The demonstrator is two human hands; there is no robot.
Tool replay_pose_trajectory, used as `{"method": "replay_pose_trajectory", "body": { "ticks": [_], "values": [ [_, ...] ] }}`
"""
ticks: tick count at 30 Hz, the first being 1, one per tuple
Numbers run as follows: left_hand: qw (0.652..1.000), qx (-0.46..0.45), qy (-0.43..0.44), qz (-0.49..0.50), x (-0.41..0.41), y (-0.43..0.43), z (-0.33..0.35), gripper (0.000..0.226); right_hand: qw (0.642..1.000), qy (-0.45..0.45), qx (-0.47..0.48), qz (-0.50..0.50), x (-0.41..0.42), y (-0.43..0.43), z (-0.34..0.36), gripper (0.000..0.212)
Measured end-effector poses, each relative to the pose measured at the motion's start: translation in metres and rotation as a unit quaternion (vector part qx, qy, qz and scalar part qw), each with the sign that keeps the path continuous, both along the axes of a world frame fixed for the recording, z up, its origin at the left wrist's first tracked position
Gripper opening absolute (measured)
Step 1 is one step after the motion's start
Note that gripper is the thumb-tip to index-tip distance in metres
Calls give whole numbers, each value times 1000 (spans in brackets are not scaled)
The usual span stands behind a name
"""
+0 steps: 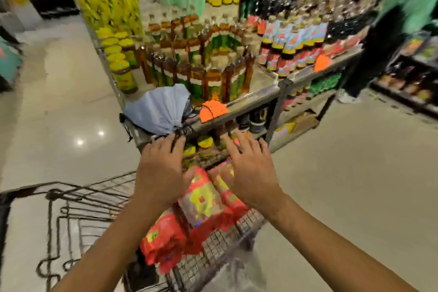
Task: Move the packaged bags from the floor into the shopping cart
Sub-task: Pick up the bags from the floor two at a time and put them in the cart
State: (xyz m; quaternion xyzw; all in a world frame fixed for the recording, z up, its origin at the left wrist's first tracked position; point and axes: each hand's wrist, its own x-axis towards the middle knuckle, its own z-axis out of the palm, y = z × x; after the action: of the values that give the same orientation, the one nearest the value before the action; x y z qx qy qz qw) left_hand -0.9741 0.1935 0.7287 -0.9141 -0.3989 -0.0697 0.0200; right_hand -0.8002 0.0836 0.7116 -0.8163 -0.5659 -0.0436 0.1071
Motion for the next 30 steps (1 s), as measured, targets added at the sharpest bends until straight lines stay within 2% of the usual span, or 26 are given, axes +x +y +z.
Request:
{"method": "replay_pose_trajectory", "body": {
  "ticks": [5, 9, 14, 22, 26, 30],
  "values": [
    [989, 20, -5, -144, 90, -82, 24, 79, 982, -26, -17, -187, 46, -150, 27, 76],
    [958, 27, -8, -286, 166, -179, 40, 79, 943, -10, -10, -333, 74, -284, 34, 77],
    [910, 46, -3, -411, 235, -319, 51, 77, 884, 5, 24, -466, 87, -438, 30, 76],
    [837, 44, -2, -545, 332, -568, 55, 79, 794, 9, 14, -607, 119, -684, 23, 78],
    [799, 38, 1, -600, 371, -686, 53, 79, 762, 0, -2, -647, 140, -793, 29, 78],
    [772, 35, 15, -635, 405, -763, 48, 77, 742, 11, 8, -670, 162, -862, 25, 78]
  ]
}}
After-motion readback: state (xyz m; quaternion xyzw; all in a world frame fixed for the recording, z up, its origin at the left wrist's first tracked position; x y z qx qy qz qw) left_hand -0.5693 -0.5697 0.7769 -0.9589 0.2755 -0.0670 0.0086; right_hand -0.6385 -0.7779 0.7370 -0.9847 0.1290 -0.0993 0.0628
